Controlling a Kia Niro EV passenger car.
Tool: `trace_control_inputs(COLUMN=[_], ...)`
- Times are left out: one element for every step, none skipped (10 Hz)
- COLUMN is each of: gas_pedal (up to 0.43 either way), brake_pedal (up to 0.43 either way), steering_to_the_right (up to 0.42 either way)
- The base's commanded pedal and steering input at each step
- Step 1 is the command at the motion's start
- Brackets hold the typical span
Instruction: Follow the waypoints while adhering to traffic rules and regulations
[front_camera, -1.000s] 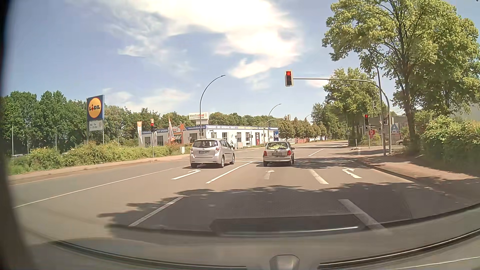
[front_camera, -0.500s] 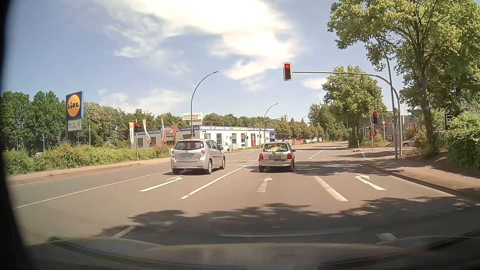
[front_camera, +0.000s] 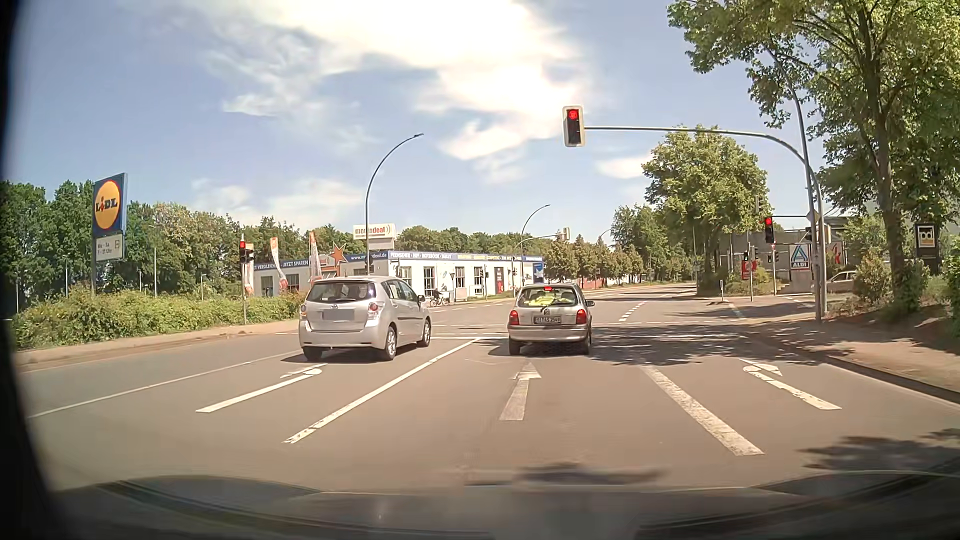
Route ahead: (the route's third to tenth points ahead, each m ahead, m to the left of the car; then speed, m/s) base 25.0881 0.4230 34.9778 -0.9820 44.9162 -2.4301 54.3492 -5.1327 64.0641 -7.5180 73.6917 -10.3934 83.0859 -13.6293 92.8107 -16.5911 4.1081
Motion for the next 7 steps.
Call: trace_control_inputs(gas_pedal=[0.000,0.000,0.000,0.000,0.000,0.000,0.000], brake_pedal=[0.262,0.256,0.256,0.256,0.256,0.256,0.250], steering_to_the_right=[0.027,0.027,0.027,0.027,0.027,0.027,0.027])
